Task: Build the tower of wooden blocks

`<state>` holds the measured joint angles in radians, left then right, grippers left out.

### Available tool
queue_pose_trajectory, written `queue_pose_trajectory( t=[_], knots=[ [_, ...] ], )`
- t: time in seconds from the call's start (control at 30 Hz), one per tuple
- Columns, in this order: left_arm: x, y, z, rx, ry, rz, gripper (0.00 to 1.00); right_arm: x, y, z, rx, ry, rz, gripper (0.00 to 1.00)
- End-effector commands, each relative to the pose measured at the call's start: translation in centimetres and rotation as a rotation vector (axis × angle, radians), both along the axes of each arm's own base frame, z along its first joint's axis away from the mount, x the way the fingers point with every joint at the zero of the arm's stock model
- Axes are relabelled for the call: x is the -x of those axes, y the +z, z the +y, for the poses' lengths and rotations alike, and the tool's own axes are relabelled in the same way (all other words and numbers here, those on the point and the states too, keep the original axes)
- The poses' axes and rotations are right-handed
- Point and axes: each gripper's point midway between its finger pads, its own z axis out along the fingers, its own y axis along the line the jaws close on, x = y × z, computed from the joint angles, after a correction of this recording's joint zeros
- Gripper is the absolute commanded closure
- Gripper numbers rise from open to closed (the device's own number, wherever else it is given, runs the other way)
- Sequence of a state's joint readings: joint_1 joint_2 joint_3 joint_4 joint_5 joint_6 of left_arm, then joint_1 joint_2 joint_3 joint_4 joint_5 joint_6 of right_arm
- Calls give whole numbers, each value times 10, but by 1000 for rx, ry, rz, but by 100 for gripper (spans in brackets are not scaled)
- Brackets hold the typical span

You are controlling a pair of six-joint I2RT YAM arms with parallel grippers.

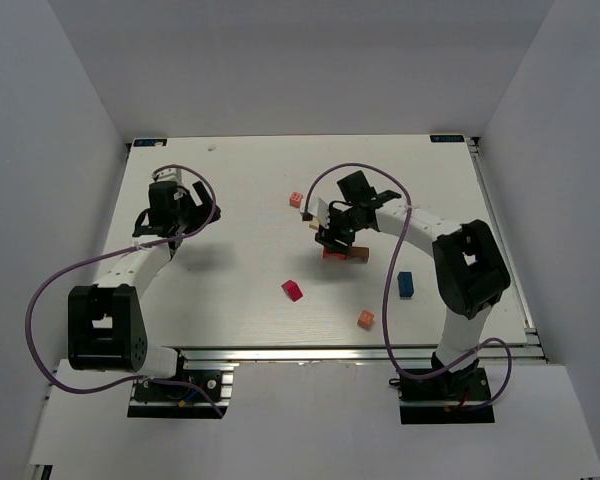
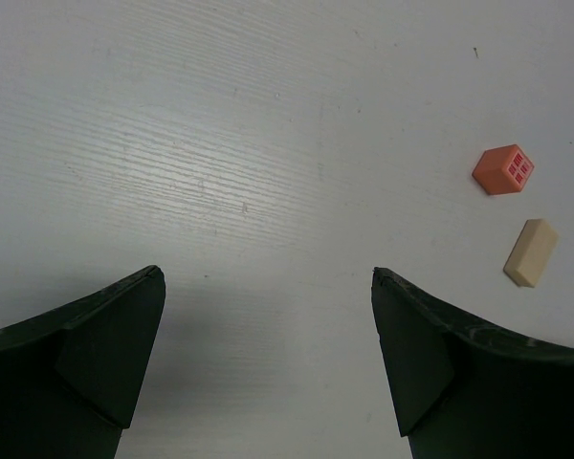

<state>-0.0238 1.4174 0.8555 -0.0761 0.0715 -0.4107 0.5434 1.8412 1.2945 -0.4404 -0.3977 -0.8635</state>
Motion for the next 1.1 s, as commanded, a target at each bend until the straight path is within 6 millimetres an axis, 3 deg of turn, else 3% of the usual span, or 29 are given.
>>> queue_pose_trajectory(
  t=[0.0,0.43,0.83,1.07],
  knots=[
    [-5,19,-2,-1,-16,-50,2,-12,11,22,-37,-9,-41,38],
    [-2,20,-2,-1,-19,-55,2,-35,10,43,-33,-113,-106,38],
    [-2,18,-1,-11,-14,-47,2,-39,-6,31,35,-135,-136,38],
    [-3,18,-2,-10,-17,-47,2,-40,-4,28,45,-135,-150,38]
  ],
)
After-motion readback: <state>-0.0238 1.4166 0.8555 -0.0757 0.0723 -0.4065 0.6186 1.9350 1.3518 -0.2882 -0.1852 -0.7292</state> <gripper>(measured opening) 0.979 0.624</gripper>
